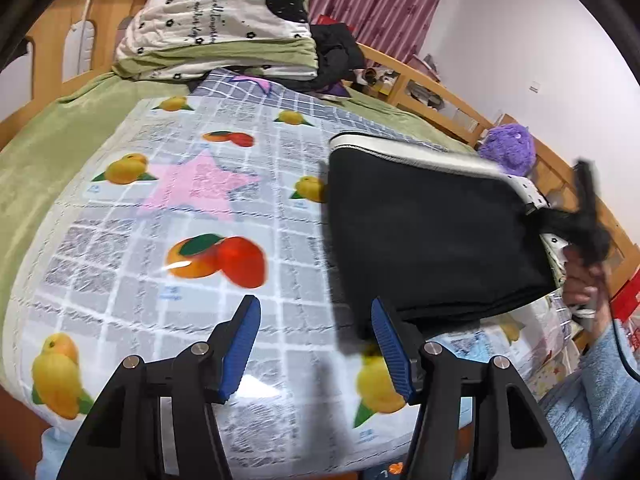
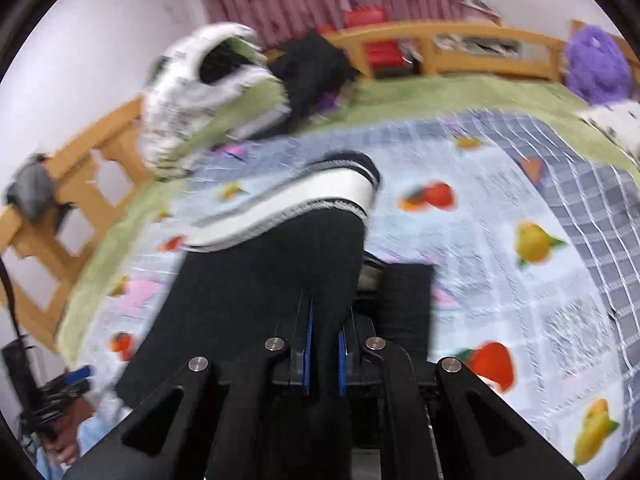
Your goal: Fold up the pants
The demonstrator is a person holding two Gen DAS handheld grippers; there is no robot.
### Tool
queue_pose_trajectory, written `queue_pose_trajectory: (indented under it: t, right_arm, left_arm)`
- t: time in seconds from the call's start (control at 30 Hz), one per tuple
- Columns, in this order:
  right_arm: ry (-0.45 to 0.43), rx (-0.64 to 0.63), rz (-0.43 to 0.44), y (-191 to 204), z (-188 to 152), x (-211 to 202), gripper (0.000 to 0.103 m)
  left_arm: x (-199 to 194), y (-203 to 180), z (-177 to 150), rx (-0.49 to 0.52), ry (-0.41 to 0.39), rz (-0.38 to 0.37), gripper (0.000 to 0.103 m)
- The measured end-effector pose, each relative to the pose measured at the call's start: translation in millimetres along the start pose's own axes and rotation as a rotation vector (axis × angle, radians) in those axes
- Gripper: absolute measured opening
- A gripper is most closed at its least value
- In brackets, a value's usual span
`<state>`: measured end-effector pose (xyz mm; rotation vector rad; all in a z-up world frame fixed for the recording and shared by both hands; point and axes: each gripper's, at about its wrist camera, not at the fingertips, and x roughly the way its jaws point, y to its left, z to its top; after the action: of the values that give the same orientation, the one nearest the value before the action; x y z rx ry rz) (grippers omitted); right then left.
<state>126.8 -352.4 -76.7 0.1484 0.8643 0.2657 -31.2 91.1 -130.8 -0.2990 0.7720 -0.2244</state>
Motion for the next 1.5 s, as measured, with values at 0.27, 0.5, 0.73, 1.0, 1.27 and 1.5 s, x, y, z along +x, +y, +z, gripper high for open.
queue_pose_trajectory:
  t: [0.27, 0.5, 0.73, 1.0, 1.27, 1.5]
  right_arm:
    - [0.027, 0.020, -0.107, -18, -24, -3, 0.018]
    - [-0.006, -0.086, -0.046, 15, -66, -34, 0.018]
    - [0.076, -0.154, -0.121, 19, -83, -5, 0.018]
    - [0.088, -0.116, -0.101, 16, -78, -4, 0.018]
    - [0.076, -0.164, -0.134, 22, -84, -4, 0.018]
    - [0.078, -0.179, -0.130, 25, -87, -2, 0.018]
  left_arm:
    - [25, -59, 34, 0.125, -0.031, -0.080, 0.056]
    - [89, -82, 13, 0.230, 0.139, -0.027, 0.055]
    - [51, -65, -1, 0.250, 0.162, -0.093, 0.056]
    - [40, -83, -35, 0.582, 0.112, 0.139, 0.056]
    - [51, -96, -25, 0.586, 0.018, 0.187, 0.017]
    - [52, -63, -28, 0.352, 0.040, 0.117, 0.017]
